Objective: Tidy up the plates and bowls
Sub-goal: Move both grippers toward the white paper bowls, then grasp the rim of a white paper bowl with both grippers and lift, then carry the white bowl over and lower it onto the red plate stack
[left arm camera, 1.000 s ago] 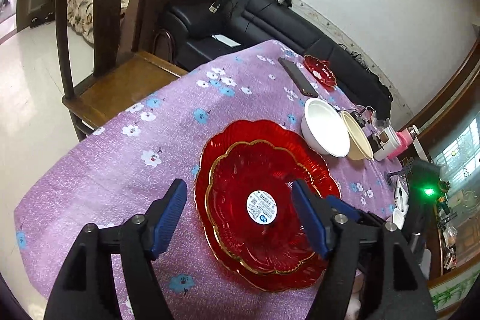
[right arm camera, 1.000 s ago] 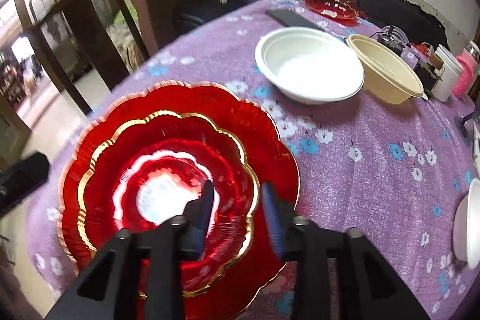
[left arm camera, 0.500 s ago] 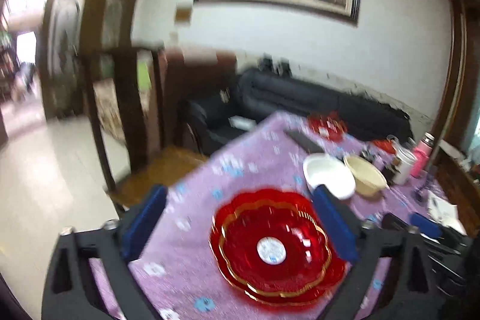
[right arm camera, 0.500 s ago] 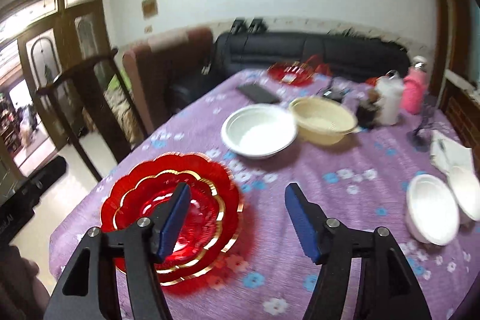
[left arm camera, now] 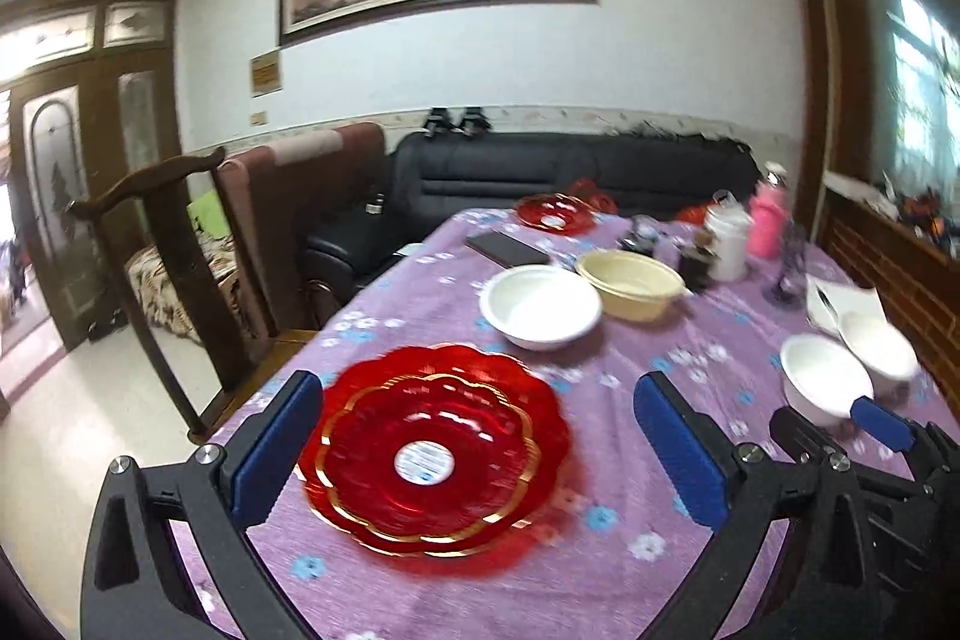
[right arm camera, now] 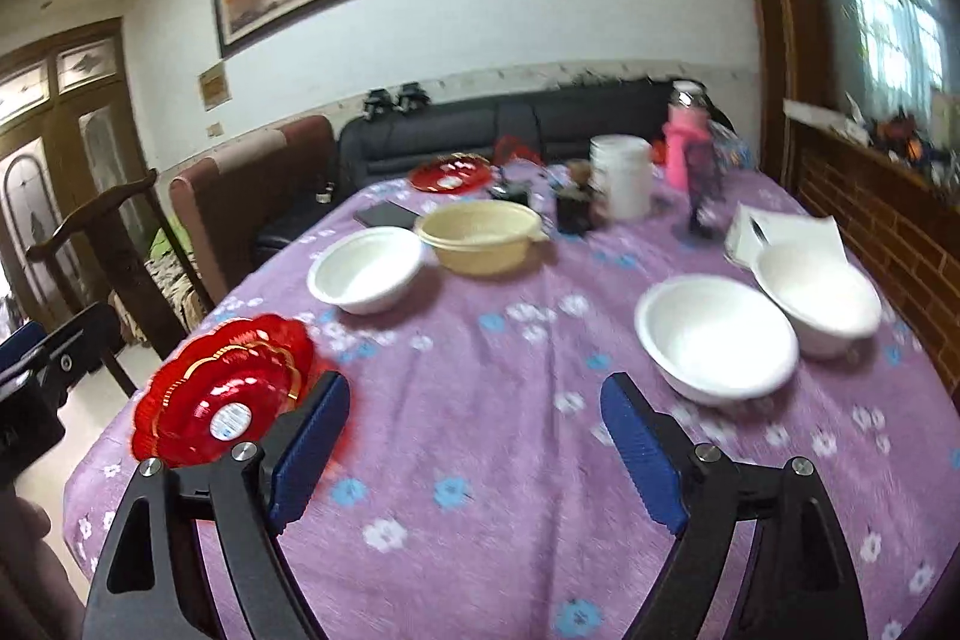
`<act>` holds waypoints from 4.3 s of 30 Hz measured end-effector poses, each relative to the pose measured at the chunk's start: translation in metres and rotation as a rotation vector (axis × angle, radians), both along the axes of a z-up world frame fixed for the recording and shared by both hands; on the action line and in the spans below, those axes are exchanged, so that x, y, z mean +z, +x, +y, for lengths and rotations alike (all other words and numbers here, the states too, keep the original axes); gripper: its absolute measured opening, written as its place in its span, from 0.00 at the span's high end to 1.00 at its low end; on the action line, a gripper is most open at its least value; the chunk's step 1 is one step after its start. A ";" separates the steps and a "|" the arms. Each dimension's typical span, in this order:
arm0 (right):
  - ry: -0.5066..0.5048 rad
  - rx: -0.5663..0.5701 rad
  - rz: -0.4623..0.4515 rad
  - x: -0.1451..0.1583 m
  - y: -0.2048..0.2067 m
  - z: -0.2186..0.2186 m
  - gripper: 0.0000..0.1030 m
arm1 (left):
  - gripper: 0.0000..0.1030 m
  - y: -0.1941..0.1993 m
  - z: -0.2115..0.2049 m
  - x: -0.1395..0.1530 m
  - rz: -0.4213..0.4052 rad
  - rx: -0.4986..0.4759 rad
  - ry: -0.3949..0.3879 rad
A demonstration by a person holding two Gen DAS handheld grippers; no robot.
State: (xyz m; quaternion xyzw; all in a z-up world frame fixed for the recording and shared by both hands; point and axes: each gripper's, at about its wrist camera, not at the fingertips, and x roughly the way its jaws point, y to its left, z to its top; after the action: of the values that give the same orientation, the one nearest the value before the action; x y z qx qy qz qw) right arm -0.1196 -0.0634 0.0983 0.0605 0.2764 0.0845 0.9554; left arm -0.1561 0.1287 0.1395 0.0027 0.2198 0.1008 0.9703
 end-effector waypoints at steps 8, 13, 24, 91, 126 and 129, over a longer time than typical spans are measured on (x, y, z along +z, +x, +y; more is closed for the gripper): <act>0.044 -0.042 0.048 -0.010 -0.005 -0.037 0.14 | 0.00 0.007 -0.049 -0.008 0.067 -0.052 0.107; 0.053 -0.045 0.063 -0.013 -0.006 -0.048 0.14 | 0.00 0.011 -0.064 -0.013 0.101 -0.072 0.140; 0.068 -0.095 0.086 -0.017 -0.005 -0.078 0.14 | 0.00 0.022 -0.087 -0.020 0.157 -0.124 0.164; 0.272 -0.277 0.317 -0.081 0.118 -0.200 0.60 | 0.78 0.274 -0.238 -0.127 0.672 -0.607 -0.237; 0.184 0.217 0.202 -0.008 0.072 -0.020 0.80 | 0.84 0.125 -0.038 -0.042 0.375 -0.300 -0.313; 0.157 0.280 0.198 0.001 0.068 0.015 0.80 | 0.84 0.111 0.000 -0.035 0.343 -0.246 -0.343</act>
State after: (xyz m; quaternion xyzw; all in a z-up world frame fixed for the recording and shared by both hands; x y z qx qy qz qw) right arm -0.0514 -0.0483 0.0994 0.1038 0.3675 0.2314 0.8948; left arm -0.0451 0.1286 0.1044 -0.1180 0.3926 -0.0582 0.9102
